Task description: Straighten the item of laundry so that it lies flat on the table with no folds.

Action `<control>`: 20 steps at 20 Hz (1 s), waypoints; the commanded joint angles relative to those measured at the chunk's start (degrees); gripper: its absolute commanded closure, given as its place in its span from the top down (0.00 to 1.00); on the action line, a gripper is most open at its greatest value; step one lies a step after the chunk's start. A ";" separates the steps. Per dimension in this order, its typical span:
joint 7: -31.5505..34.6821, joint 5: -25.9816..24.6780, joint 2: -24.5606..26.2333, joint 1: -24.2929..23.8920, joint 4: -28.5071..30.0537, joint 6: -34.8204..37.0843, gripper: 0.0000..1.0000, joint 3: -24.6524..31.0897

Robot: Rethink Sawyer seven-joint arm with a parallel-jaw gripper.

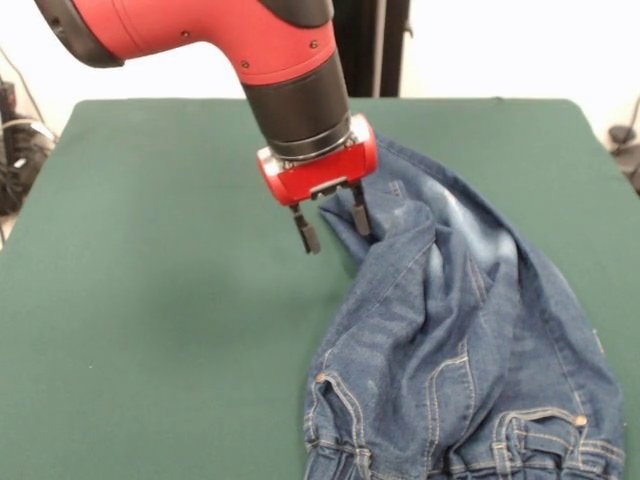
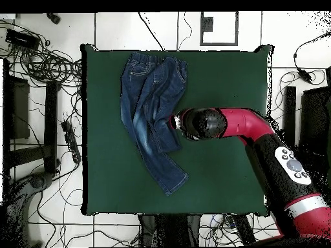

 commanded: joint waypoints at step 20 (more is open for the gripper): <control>-8.07 -9.24 7.61 2.83 3.48 -0.66 1.00 -0.27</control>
